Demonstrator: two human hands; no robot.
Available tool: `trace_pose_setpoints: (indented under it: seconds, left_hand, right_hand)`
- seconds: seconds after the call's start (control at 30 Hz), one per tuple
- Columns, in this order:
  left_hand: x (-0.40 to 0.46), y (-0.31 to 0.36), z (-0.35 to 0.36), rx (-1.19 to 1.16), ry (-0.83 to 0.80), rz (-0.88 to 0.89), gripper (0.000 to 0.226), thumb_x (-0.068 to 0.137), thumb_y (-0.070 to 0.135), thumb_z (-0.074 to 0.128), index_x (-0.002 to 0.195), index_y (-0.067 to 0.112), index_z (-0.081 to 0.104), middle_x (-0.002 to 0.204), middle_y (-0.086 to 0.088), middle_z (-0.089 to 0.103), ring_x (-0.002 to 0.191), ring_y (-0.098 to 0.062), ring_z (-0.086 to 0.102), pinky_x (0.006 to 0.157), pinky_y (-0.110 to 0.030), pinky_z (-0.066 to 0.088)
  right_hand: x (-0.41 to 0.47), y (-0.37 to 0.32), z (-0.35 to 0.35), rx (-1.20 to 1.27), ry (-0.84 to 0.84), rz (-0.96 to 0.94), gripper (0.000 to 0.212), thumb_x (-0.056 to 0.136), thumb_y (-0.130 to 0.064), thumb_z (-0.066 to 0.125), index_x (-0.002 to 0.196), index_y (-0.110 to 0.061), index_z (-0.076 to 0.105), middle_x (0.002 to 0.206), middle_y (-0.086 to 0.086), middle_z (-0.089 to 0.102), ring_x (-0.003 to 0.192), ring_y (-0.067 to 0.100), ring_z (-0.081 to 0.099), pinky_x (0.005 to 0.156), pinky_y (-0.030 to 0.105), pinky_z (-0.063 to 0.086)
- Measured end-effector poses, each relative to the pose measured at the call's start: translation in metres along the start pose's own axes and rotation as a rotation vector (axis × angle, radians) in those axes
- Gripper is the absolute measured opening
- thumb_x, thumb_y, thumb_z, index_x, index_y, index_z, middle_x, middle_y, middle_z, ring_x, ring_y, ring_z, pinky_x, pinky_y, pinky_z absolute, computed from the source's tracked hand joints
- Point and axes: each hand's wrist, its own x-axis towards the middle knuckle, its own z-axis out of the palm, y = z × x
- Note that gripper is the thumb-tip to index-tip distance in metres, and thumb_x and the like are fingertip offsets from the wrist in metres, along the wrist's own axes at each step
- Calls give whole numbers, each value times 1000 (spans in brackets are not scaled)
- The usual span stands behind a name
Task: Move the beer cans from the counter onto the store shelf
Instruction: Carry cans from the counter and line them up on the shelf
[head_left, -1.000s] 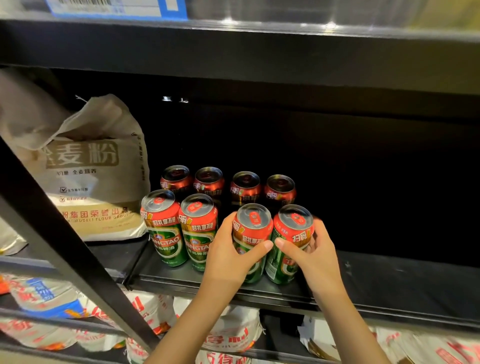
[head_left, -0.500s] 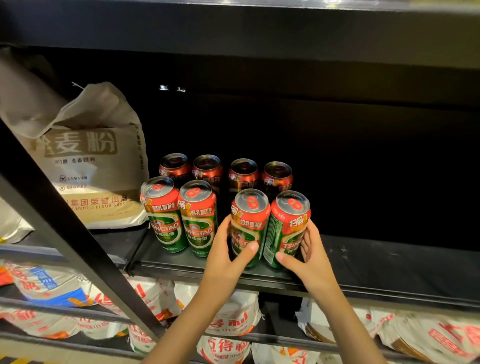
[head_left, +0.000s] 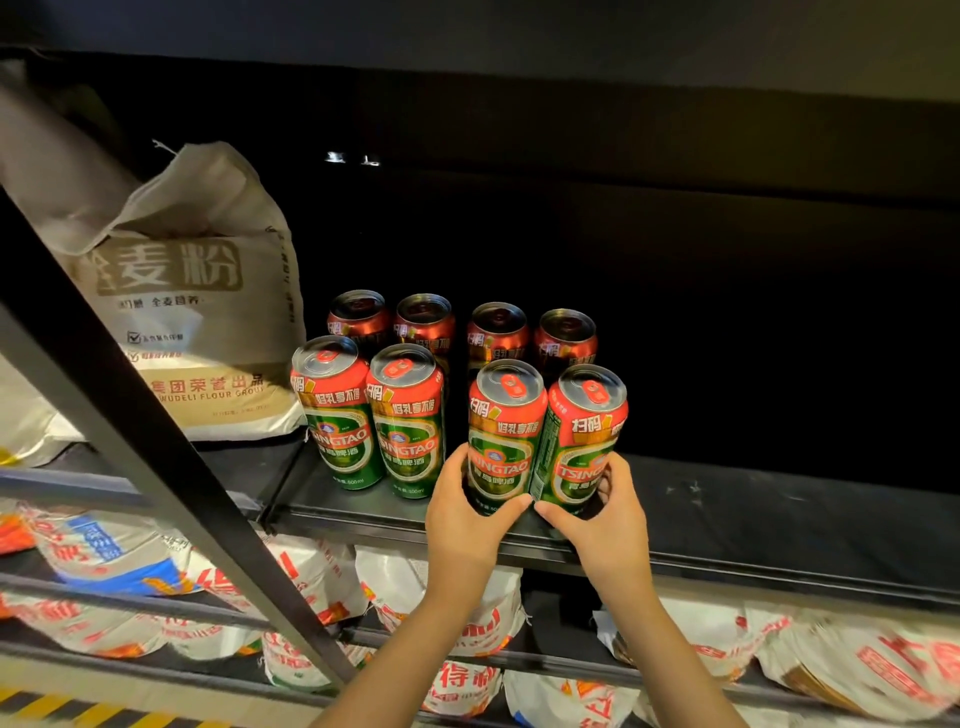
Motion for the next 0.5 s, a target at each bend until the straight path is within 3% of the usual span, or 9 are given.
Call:
trace_pose_setpoints:
  seconds: [0.07, 0.2, 0.27, 0.4, 0.5]
  left_hand:
    - [0, -2, 2, 10, 24, 2, 74, 67, 29, 83, 130, 22, 46, 124, 7, 58, 114, -6, 54, 95, -23, 45]
    - [-1, -6, -1, 41, -6, 45, 80, 67, 44, 77, 136, 24, 40, 130, 8, 54, 121, -8, 50, 100, -36, 46]
    - [-4, -9, -4, 52, -28, 78, 83, 69, 50, 71, 140, 26, 36, 136, 8, 49, 127, -7, 45, 105, -33, 42]
    - [-8, -13, -11, 56, -54, 153, 73, 80, 23, 72, 135, 41, 28, 139, 7, 45, 129, -7, 42, 106, -21, 35]
    - [-8, -15, -9, 20, -14, 149, 71, 80, 18, 73, 134, 36, 32, 137, 5, 47, 126, -9, 46, 104, -23, 38]
  right_hand:
    - [1, -1, 3, -2, 20, -8, 78, 64, -17, 86, 128, -25, 42, 118, -11, 56, 109, 4, 54, 80, 8, 42]
    - [2, -1, 5, -26, 5, -34, 81, 65, -20, 86, 132, -23, 41, 124, -8, 50, 113, 5, 51, 92, 22, 45]
    - [1, -1, 3, -41, -39, -41, 78, 70, -17, 82, 134, -24, 39, 123, -10, 47, 113, 2, 48, 93, 22, 42]
    - [0, 2, -4, -54, -89, -27, 69, 76, -13, 77, 134, -24, 41, 122, -12, 55, 108, -7, 50, 90, 12, 40]
    - [0, 3, -3, -45, -57, -13, 69, 74, -16, 79, 132, -23, 42, 119, -15, 55, 105, -8, 50, 79, 5, 39]
